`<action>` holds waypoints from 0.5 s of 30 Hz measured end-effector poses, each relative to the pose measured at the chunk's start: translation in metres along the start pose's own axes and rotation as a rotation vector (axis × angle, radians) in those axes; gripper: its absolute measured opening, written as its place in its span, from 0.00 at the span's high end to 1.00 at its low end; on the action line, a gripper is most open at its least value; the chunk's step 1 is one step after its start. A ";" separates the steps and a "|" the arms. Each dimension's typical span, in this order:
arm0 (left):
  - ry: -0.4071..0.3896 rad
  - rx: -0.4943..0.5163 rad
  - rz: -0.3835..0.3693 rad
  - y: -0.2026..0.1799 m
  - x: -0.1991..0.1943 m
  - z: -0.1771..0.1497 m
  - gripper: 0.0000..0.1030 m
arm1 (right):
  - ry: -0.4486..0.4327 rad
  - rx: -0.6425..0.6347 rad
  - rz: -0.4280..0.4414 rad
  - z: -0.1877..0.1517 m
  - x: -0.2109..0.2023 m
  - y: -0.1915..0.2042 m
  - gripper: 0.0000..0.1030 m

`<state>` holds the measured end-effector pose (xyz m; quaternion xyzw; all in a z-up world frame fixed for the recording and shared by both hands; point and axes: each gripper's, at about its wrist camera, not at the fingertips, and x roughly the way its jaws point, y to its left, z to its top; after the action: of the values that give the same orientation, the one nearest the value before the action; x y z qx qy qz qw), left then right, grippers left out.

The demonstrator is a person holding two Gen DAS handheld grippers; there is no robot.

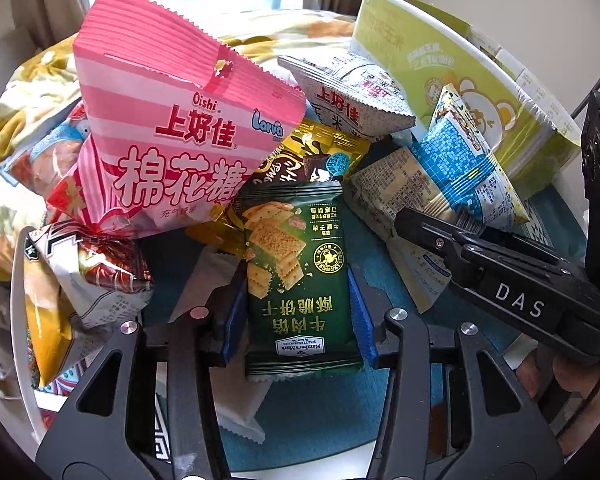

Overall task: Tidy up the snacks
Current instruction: 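Grasp the green cracker packet with the left tool while the right tool grasps the blue-white bag, then carry the green cracker packet and blue-white bag into the box and release both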

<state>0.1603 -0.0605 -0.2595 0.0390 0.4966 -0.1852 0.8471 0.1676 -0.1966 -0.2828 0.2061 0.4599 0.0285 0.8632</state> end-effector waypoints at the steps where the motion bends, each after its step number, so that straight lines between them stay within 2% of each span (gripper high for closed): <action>1: -0.002 -0.004 0.002 0.000 -0.002 0.000 0.60 | -0.001 -0.012 -0.008 -0.003 -0.002 0.003 0.57; 8: -0.025 -0.027 0.028 -0.008 -0.024 -0.010 0.60 | -0.001 -0.031 0.000 -0.011 -0.017 0.004 0.59; 15: -0.059 -0.072 0.064 -0.018 -0.060 -0.019 0.60 | -0.010 -0.123 0.018 -0.022 -0.044 0.013 0.59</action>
<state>0.1118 -0.0554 -0.2155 0.0188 0.4763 -0.1410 0.8677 0.1258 -0.1881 -0.2544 0.1568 0.4510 0.0634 0.8764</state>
